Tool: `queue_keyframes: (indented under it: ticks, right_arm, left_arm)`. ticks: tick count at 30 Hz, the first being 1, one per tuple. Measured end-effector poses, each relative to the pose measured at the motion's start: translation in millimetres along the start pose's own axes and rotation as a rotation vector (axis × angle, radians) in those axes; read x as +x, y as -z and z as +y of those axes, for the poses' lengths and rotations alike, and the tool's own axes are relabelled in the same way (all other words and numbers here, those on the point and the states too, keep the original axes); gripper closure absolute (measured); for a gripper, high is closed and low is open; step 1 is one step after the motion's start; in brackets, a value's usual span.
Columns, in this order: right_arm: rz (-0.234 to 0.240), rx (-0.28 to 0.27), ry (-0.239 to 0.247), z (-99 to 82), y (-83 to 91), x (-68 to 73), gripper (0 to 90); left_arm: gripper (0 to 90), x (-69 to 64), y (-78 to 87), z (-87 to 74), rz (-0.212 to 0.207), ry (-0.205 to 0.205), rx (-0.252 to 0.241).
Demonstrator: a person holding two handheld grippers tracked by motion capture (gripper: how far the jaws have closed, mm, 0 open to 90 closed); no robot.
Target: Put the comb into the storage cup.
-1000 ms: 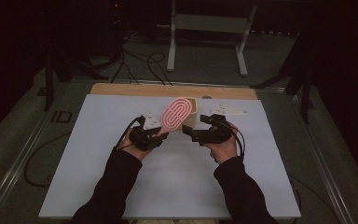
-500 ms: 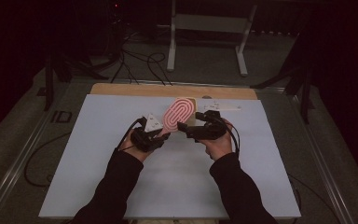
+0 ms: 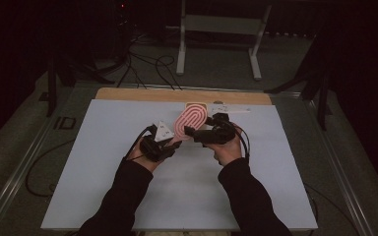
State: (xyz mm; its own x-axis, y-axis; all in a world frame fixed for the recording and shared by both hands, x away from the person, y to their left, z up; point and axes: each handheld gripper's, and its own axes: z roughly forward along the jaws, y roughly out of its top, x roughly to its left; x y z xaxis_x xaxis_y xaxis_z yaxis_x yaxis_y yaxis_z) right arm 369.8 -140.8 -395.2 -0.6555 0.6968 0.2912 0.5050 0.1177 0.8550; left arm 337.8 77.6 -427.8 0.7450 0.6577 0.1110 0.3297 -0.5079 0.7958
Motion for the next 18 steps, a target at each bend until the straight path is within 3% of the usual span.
queue_keyframes:
  ticks: [7,11,12,18]
  right_arm:
    - [0.017,0.021,-0.020,2.4,-4.5,0.0,16.2]
    - [0.028,0.019,-0.019,2.0,-5.2,-0.2,24.7]
    - [0.038,0.016,-0.031,2.4,-5.6,0.1,31.1]
    - [0.056,0.015,-0.070,2.0,-6.7,-2.2,45.4]
  left_arm:
    - [69.9,-2.6,0.5,-0.3,0.002,-0.002,-0.015]
    - [69.9,-3.7,0.2,-0.7,-0.001,-0.011,-0.018]
    - [69.9,-4.4,0.3,-1.0,-0.001,-0.010,-0.025]
    - [70.0,-4.7,1.6,-1.1,0.000,-0.016,-0.030]
